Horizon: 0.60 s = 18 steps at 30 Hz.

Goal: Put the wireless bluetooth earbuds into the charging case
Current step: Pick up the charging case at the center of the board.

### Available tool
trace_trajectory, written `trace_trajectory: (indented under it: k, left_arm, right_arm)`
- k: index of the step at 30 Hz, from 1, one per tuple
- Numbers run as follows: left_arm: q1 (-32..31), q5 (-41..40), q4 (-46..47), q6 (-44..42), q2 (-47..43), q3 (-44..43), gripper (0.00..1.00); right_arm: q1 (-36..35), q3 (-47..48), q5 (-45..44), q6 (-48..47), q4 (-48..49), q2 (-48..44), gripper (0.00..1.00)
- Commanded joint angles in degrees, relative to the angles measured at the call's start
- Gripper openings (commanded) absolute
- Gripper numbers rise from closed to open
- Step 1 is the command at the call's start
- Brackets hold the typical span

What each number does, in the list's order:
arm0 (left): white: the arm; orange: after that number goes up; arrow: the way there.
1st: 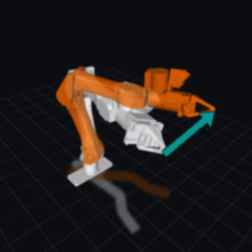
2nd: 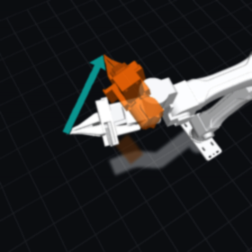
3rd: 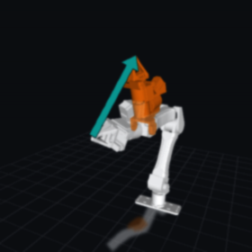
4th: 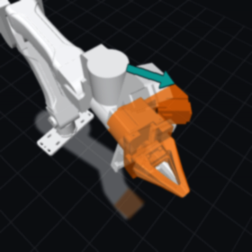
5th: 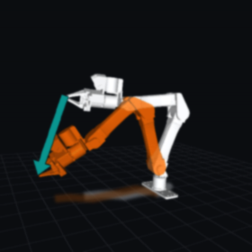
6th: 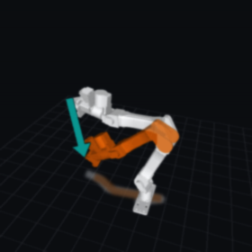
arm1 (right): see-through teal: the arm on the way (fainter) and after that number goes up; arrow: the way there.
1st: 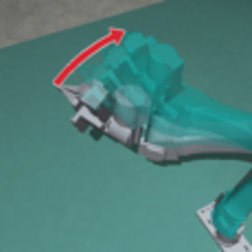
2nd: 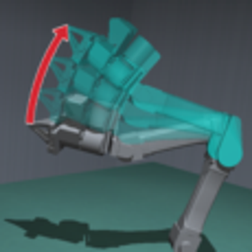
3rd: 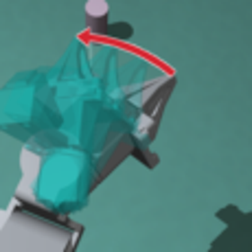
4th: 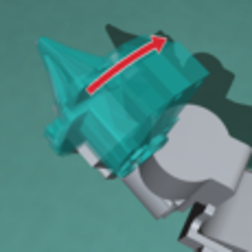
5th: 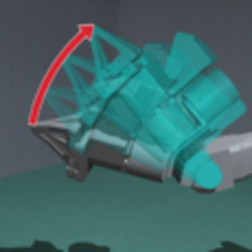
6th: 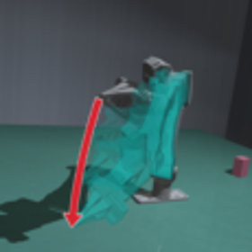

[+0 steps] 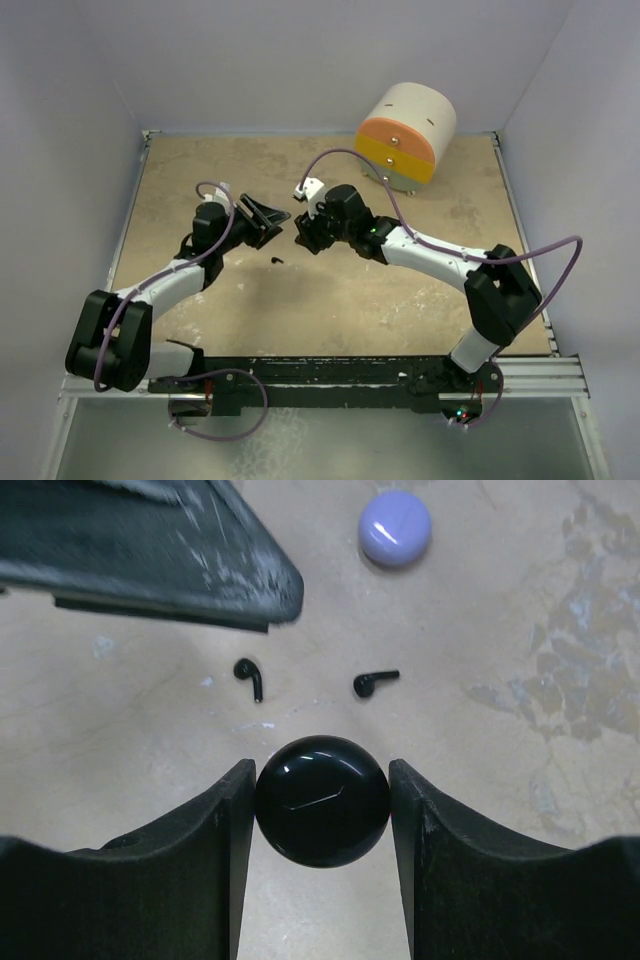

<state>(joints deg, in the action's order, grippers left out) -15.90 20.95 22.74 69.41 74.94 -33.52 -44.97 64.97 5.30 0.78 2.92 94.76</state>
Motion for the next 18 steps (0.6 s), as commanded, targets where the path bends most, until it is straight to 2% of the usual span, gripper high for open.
trace_trajectory:
  k: [1,13,18]
  left_arm:
    - [-0.57,3.08,9.26,2.38,0.57,1.92,0.57]
    - [-3.30,4.23,17.15,4.70,0.13,5.34,0.53]
    - [-3.82,4.59,17.31,4.74,-0.80,5.77,0.51]
  right_arm:
    - [0.06,3.23,4.64,-2.72,1.70,-1.45,0.19]
    - [0.06,5.14,7.88,-2.82,2.31,-1.42,0.19]
    - [0.06,5.98,8.05,-2.86,2.05,-0.93,0.19]
